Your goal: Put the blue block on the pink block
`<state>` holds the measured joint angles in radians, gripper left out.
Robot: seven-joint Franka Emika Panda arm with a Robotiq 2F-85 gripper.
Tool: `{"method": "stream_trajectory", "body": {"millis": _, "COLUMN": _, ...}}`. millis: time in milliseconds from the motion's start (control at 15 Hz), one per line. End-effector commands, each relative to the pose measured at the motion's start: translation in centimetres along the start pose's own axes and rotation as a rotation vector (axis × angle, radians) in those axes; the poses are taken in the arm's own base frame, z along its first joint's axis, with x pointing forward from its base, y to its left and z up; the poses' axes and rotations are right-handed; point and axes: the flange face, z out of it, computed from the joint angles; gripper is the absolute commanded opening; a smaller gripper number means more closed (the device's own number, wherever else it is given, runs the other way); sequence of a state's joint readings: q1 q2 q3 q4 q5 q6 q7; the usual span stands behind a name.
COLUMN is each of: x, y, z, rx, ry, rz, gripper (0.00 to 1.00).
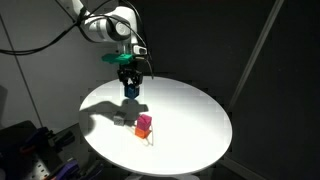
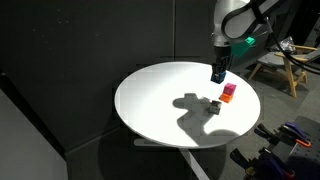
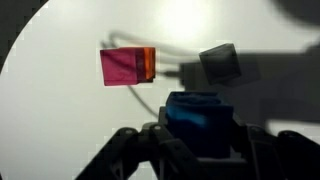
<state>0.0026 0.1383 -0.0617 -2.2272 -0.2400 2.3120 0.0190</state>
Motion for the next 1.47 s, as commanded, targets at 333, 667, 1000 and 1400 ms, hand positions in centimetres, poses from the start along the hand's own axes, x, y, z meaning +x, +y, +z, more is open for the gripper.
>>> {"method": "stream_trajectory", "body": {"millis": 333, "x": 0.1, "y": 3.6, "z": -3.3, "rx": 0.036, "ry": 0.035, "rz": 0.027, "gripper": 0.31}}
{"method": "stream_trajectory", "body": {"millis": 667, "x": -0.2, "y": 5.6, "z": -4.0, "rx": 0.096, "ry": 0.054, "rz": 0.031, "gripper": 0.31}}
{"method": "stream_trajectory", "body": {"millis": 1000, "x": -0.7, "y": 8.1, "z": -4.2, "rx": 0.102, "ry": 0.031, "rz": 0.069, "gripper": 0.31}}
{"method": "stream_trajectory", "body": {"millis": 1400, "x": -1.1, "y": 10.4, "z": -3.8, "rx": 0.098, "ry": -0.016, "rz": 0.075, "gripper": 0.31}}
